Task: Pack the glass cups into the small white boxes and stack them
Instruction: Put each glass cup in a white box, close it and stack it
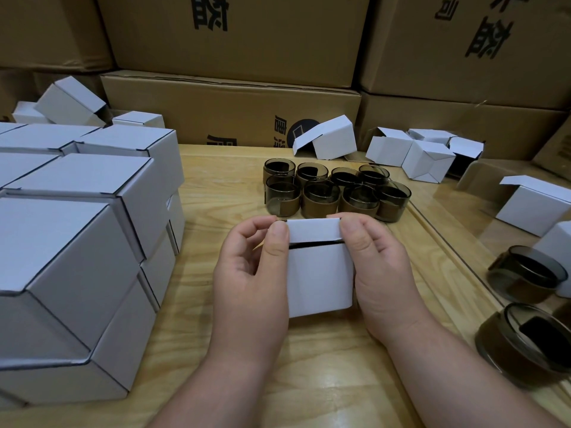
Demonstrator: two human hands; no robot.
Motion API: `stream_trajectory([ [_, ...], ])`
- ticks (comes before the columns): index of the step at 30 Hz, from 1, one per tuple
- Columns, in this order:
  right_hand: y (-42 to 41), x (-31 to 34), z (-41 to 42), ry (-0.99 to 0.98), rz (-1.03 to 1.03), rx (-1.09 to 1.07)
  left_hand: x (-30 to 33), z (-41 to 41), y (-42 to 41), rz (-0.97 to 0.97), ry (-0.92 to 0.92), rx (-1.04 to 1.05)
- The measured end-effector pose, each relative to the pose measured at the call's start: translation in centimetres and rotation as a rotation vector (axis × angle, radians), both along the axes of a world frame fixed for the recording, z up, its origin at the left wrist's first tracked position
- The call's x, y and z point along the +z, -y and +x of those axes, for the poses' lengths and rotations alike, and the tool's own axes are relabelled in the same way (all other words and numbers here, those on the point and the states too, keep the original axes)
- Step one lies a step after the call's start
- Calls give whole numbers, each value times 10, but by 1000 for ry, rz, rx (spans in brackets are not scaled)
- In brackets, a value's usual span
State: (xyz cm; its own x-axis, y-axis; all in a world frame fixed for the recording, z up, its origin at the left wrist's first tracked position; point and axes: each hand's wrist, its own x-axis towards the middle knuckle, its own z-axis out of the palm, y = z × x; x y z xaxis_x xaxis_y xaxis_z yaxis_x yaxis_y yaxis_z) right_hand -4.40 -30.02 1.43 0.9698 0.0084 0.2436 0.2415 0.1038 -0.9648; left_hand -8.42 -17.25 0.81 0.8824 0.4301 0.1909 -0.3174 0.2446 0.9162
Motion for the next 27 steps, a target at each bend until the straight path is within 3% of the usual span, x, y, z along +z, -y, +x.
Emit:
stream_trajectory([
  [27,-1,-1,2,24,-17,-64,-1,1,1,16,-6,-12],
])
